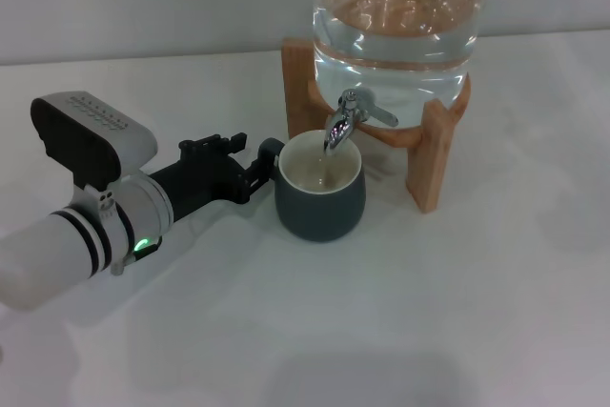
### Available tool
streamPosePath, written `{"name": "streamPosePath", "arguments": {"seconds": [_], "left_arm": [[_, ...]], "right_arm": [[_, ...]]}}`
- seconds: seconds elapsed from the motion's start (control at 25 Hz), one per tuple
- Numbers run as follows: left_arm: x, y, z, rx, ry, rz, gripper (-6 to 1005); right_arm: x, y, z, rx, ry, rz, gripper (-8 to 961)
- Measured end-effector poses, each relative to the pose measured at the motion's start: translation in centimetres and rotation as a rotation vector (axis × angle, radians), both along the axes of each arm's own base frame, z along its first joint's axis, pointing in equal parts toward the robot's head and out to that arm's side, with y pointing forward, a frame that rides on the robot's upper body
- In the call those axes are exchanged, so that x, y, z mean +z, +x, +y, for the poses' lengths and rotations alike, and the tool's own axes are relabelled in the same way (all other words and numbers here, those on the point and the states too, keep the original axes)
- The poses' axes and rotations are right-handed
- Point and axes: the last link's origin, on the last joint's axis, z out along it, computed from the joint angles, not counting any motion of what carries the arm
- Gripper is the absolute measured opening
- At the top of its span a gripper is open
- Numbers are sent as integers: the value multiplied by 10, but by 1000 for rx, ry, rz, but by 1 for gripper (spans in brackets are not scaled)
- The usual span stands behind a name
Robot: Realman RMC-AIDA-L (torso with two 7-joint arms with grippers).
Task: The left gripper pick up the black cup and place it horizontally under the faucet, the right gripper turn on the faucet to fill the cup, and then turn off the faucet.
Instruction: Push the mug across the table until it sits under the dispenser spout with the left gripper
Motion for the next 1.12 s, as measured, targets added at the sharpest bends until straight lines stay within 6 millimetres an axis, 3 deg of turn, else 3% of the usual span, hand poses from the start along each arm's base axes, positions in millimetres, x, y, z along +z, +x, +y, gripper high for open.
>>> {"name": "streamPosePath", "arguments": {"seconds": [1.12], "left_arm": [[-3, 5, -3, -15, -14, -23, 466]], "right_arm": [[0, 3, 1, -6, 0, 0, 840]]}}
